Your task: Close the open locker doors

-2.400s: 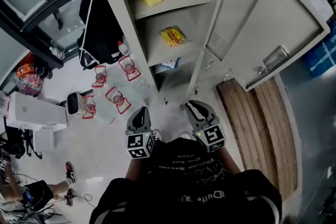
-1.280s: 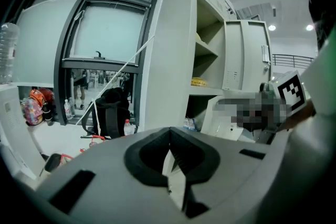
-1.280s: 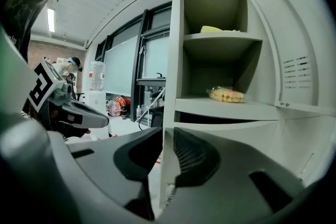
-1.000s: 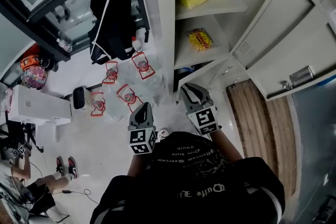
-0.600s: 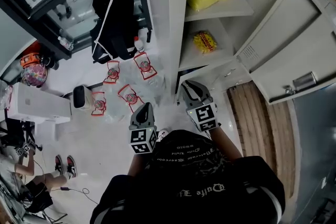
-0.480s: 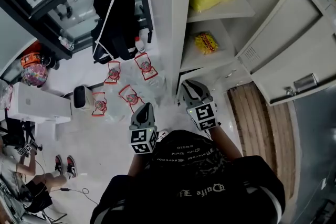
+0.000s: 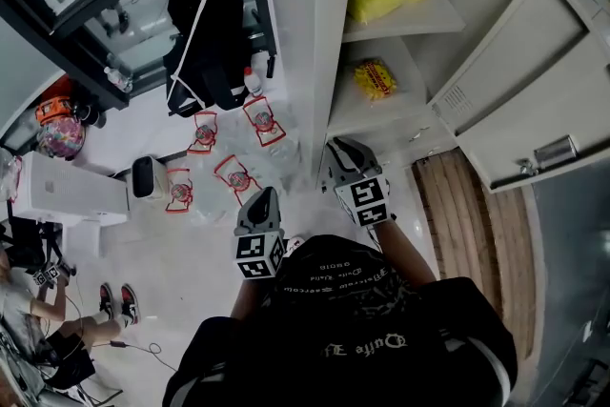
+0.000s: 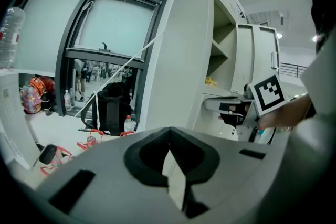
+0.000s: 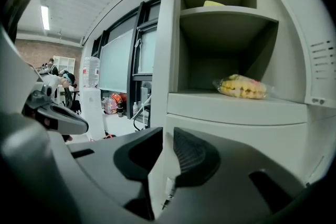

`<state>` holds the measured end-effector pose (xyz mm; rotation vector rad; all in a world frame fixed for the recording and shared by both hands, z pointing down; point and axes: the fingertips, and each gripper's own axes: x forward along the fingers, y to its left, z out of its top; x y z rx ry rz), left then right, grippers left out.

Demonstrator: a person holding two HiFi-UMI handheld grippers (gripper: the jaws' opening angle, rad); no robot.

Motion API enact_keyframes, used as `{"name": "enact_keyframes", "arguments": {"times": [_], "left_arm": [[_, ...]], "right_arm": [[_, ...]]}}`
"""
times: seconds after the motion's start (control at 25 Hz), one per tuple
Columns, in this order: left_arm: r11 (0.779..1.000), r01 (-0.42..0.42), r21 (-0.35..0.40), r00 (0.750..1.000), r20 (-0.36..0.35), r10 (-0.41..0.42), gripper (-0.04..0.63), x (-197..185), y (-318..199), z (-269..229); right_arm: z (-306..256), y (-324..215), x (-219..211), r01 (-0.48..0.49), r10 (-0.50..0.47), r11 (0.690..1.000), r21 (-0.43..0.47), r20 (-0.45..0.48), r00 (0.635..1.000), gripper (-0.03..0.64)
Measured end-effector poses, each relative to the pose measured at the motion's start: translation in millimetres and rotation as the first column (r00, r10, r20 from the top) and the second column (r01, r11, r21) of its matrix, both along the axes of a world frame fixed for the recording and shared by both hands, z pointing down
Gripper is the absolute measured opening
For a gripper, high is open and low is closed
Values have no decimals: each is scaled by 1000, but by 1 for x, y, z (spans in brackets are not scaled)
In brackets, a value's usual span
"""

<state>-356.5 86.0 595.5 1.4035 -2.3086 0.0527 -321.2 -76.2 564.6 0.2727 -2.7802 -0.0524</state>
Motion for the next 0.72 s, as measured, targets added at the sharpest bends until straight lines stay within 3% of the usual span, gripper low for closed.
{"name": "enact_keyframes", "arguments": {"times": [0.48, 0.56, 0.72], "left_arm": [[1000, -28, 6, 1000, 1, 28, 8, 7, -4, 1], [999, -53, 12, 999, 5, 53, 8, 12, -10, -1], [990, -139, 9, 990, 3, 139, 8, 31, -28, 0]], "right_arm": [[-2, -1, -6, -15, 16, 997, -78, 12, 1000, 59], [-5, 5, -2, 4, -3, 995, -101, 14, 1000, 116], [-20, 11, 20, 22, -16, 987, -158, 39, 999, 160]]}}
